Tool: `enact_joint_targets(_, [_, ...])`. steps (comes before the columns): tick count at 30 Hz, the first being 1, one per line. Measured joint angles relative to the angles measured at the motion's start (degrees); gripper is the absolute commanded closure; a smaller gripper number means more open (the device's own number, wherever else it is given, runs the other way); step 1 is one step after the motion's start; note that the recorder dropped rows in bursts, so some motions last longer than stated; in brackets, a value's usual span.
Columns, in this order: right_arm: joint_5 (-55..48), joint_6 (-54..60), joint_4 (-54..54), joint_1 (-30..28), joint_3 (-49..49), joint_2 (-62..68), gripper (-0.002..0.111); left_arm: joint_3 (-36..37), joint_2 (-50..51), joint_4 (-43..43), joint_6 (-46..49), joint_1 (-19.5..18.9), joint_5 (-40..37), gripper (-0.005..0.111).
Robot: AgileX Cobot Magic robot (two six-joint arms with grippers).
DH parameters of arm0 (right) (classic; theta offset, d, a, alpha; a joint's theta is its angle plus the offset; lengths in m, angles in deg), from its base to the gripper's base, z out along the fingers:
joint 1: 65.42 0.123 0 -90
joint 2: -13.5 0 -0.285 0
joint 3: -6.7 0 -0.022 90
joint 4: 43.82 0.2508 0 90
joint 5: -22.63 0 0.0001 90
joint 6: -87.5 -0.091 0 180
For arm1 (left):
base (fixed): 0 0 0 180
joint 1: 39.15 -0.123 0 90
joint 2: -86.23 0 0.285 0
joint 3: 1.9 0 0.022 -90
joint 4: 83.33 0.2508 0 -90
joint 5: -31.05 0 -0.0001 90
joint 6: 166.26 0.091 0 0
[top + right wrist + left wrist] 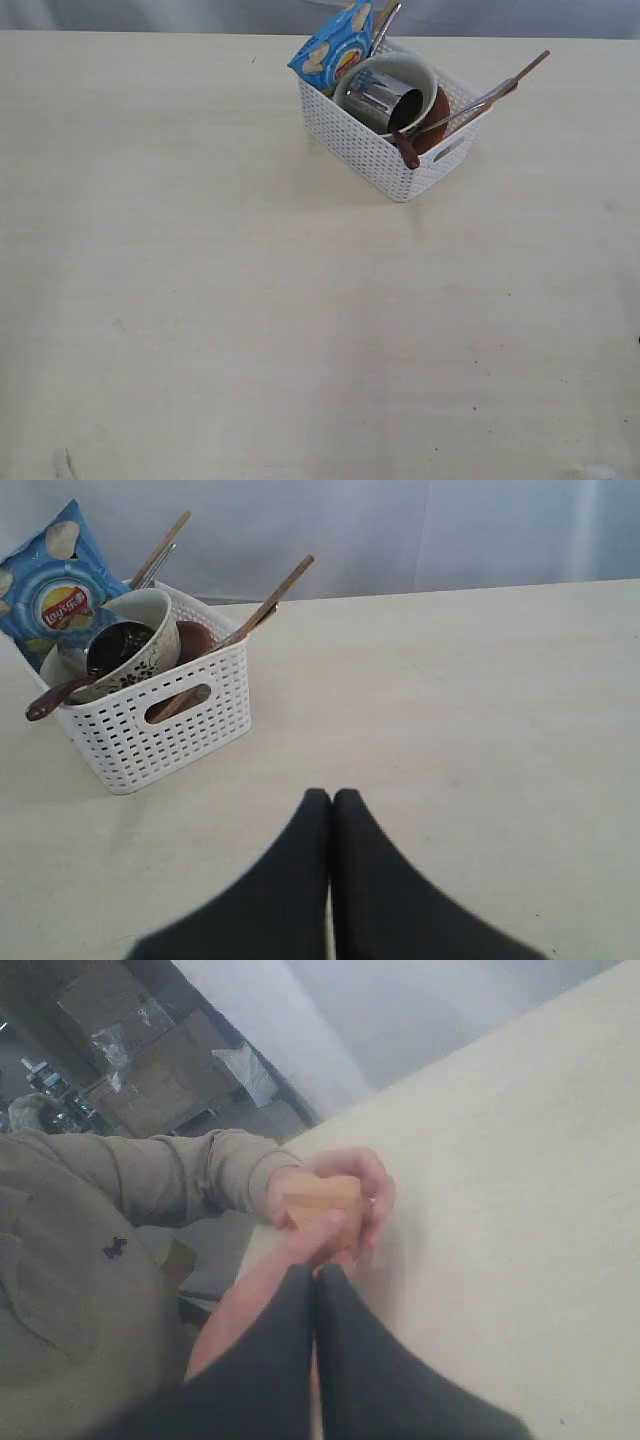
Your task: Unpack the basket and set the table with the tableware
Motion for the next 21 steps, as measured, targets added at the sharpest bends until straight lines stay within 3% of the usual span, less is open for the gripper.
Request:
enact_joint_targets(4, [1.89, 1.17, -1.37, 0.00, 0.00, 0.00, 0.109, 0.00, 0.00, 0.00, 0.00, 0.00, 0.00, 0.107])
enact_joint_targets(21, [27.91, 0.59, -3.24, 0.00, 0.00, 0.00, 0.109, 0.00, 0.00, 0.00, 0.00, 0.00, 0.00, 0.107])
